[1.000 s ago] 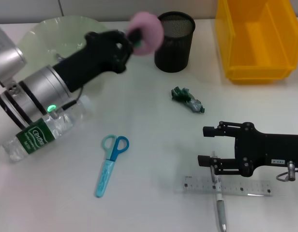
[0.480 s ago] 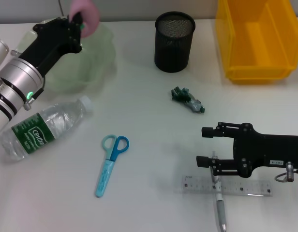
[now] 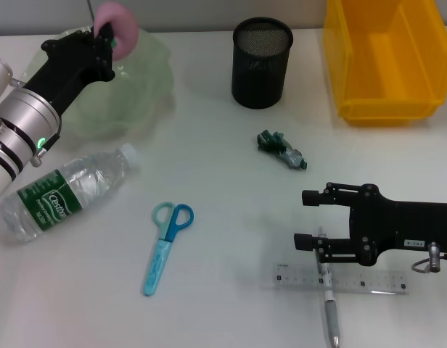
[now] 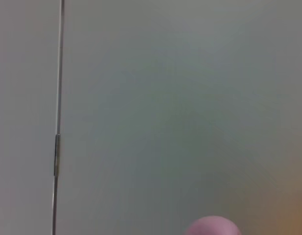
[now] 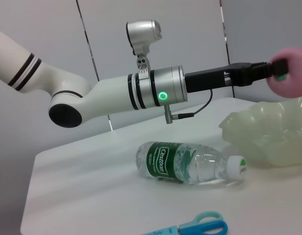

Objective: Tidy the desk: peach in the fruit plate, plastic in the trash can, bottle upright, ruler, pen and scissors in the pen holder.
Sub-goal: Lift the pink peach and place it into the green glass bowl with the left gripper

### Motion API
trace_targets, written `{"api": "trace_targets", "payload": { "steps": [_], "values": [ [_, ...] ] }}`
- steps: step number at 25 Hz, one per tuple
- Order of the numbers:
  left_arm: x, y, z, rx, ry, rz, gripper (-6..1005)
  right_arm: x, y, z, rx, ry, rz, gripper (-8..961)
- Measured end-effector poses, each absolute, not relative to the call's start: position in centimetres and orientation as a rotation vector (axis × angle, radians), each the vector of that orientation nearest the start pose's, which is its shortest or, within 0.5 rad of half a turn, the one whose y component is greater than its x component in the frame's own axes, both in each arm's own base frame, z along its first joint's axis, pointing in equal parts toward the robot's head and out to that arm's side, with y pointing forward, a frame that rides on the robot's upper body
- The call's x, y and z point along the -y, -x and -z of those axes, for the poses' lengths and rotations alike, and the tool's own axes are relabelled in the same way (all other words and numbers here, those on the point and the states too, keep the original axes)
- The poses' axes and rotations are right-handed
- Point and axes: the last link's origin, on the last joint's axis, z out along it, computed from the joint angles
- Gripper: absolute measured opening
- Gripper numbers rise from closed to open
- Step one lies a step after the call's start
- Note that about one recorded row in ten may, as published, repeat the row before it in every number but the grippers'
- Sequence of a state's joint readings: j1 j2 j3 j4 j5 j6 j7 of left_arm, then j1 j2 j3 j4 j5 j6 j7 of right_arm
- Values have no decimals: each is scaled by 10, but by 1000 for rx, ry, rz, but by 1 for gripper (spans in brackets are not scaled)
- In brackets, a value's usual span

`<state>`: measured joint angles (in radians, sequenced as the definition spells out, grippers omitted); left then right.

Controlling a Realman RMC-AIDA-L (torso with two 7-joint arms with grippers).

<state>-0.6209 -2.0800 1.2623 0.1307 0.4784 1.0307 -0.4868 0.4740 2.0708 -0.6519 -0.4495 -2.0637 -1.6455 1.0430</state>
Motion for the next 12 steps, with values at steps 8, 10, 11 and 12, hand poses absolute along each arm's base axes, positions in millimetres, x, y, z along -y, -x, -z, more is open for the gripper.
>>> {"api": "trace_targets", "payload": {
  "steps": [8, 10, 11, 12],
  "values": [
    [-391, 278, 21, 548, 1870, 789, 98, -277, -286, 32, -450, 2841, -773, 759],
    [-391, 278, 20, 554, 1861, 793, 126, -277, -286, 32, -450, 2841, -773, 759],
    [-392, 279, 19, 556, 1858, 793, 142, -277, -286, 32, -450, 2841, -773, 759],
    [-392, 279, 19, 558, 1856, 793, 159, -277, -286, 32, -450, 2841, -773, 759]
  ]
}}
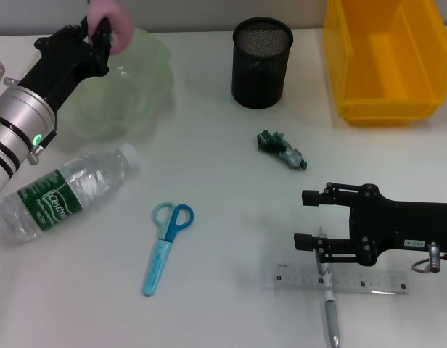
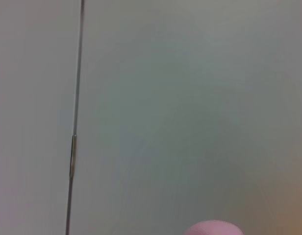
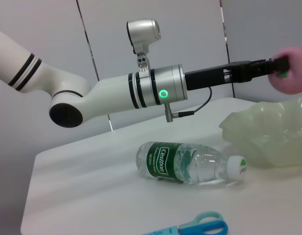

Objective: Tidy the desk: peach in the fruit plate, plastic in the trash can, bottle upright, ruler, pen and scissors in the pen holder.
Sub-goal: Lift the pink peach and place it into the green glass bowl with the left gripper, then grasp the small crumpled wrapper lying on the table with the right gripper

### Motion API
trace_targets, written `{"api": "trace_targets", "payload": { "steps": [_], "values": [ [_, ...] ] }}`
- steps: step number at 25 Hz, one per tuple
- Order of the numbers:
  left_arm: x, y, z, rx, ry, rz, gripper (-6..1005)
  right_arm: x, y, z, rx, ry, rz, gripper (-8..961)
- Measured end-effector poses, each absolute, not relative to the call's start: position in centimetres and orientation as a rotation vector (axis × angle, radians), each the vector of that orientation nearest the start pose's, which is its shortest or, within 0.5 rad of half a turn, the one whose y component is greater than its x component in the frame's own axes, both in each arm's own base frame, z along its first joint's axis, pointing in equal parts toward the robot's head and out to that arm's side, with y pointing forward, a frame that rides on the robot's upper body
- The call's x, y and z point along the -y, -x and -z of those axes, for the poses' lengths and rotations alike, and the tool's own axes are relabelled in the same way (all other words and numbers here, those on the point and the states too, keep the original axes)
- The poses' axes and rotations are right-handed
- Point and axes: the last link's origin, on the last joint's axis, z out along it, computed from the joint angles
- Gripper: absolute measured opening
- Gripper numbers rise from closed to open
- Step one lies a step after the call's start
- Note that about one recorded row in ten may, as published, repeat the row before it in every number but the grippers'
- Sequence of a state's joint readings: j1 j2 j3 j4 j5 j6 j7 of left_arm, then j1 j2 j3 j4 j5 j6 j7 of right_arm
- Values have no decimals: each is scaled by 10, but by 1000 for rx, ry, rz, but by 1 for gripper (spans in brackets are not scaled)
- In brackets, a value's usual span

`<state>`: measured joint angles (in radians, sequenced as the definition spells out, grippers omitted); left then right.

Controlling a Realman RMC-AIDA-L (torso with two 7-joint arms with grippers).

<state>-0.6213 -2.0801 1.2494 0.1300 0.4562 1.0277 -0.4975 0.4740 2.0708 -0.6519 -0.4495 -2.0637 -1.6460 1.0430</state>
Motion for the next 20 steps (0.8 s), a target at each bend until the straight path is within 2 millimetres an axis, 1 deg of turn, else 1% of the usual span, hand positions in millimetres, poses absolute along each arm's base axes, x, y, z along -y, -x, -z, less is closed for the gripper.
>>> {"api": "trace_targets", "payload": {
  "steps": [10, 14, 20],
  "values": [
    [-392, 280, 19, 582, 1847, 798, 321, -277, -286, 32, -450, 2840, -774, 760],
    [-392, 280, 19, 583, 1844, 799, 560, -277, -286, 32, -450, 2840, -774, 760],
    [-392, 279, 18, 579, 1843, 806, 737, -278, -285, 32, -447, 2841, -773, 760]
  ]
}}
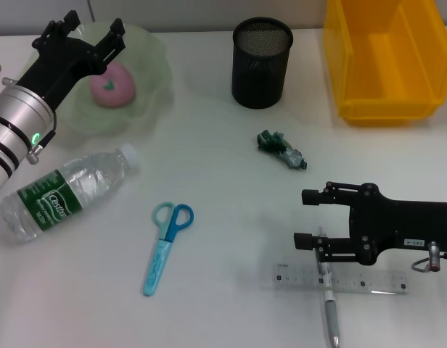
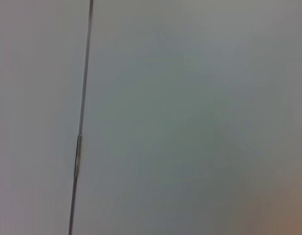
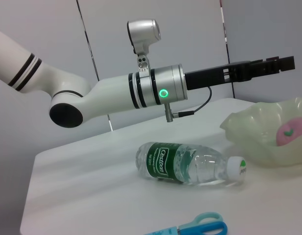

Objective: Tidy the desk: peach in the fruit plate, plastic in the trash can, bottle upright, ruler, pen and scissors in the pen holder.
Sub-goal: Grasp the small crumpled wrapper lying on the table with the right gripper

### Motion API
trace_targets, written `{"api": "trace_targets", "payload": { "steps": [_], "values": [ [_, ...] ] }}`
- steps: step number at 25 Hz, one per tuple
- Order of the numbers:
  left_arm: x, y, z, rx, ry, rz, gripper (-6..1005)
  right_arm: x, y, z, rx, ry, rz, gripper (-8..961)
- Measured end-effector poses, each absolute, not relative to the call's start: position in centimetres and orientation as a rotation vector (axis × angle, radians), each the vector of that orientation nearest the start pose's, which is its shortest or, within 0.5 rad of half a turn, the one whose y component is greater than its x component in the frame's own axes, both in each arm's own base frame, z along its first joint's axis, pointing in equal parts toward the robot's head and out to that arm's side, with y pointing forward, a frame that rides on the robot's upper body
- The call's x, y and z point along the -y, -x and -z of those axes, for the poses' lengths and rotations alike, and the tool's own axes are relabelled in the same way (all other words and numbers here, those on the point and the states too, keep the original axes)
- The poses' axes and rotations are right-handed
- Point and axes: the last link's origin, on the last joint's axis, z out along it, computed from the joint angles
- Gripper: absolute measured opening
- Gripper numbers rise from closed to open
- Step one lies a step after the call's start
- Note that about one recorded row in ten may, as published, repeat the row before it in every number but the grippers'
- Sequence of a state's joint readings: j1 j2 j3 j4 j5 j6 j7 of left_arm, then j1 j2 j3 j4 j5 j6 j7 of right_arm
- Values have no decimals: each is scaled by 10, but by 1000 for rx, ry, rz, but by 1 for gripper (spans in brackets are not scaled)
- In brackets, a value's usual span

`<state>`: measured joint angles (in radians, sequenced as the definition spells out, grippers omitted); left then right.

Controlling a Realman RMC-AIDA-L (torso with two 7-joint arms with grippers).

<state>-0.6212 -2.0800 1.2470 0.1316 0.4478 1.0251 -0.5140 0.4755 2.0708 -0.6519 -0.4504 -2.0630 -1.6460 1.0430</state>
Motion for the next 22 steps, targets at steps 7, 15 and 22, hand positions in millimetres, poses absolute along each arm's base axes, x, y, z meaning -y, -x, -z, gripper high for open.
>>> {"api": "trace_targets", "payload": {
  "steps": [7, 15, 22],
  "values": [
    [-389, 267, 21, 597, 1904, 912, 820, -278, -286, 31, -444, 2840, -771, 760],
    [-359, 240, 38, 522, 2200, 1047, 817, -278, -289, 28, -450, 2826, -763, 759],
    [-328, 236, 44, 469, 2508, 1069, 817, -278, -290, 27, -450, 2821, -762, 759]
  ]
}}
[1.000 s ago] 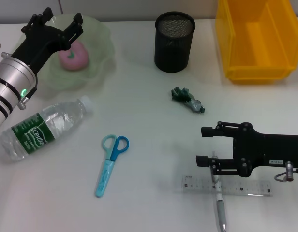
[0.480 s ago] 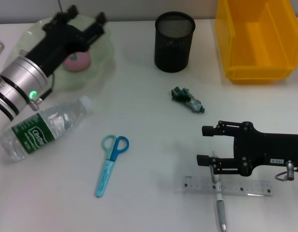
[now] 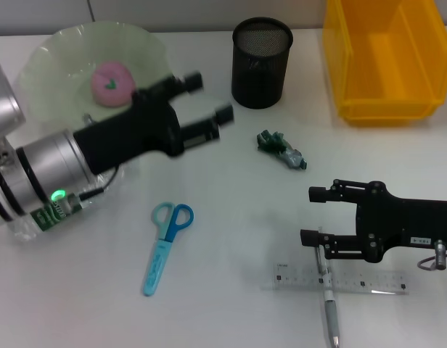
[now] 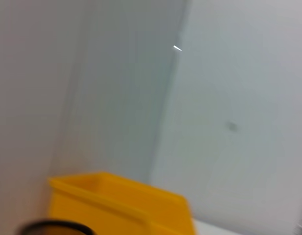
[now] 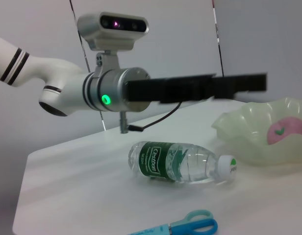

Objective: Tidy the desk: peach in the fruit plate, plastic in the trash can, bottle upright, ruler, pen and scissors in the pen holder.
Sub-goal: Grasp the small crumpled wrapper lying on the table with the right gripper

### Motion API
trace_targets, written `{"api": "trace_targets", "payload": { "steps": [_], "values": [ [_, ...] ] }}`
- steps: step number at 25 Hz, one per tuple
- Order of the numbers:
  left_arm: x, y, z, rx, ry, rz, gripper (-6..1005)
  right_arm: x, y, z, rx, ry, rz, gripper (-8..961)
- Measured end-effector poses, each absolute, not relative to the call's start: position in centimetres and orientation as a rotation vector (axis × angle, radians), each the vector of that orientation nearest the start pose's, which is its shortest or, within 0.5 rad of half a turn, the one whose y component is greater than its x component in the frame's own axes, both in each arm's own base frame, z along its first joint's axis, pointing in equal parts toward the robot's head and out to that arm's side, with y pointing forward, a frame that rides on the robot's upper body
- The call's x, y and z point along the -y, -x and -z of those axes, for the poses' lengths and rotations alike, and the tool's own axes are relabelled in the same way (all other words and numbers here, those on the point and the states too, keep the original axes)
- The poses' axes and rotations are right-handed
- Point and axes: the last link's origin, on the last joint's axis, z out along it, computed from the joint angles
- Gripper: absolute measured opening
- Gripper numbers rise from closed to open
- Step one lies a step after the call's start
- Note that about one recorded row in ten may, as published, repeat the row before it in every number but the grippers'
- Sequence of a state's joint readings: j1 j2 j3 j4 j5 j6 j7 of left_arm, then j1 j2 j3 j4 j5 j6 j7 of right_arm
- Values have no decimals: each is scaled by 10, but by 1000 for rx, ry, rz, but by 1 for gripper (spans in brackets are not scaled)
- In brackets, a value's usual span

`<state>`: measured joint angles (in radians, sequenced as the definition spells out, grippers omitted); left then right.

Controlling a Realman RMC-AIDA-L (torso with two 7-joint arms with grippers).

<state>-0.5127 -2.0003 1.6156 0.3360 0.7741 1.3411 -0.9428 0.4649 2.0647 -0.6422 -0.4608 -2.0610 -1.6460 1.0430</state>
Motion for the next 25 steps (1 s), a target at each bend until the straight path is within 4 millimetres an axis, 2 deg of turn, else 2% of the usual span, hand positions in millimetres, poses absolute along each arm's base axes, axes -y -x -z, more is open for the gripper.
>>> {"api": "trace_targets", "payload": {
  "steps": [8, 14, 25],
  "values": [
    [-298, 247, 40, 443, 2763, 1030, 815, -278, -290, 25, -443, 2821, -764, 759],
    [-287, 263, 35, 453, 2806, 966, 815, -277, -288, 22, -437, 2828, -781, 760],
    [-282, 270, 31, 469, 2802, 961, 814, -277, -289, 19, -434, 2827, -782, 760]
  ]
}}
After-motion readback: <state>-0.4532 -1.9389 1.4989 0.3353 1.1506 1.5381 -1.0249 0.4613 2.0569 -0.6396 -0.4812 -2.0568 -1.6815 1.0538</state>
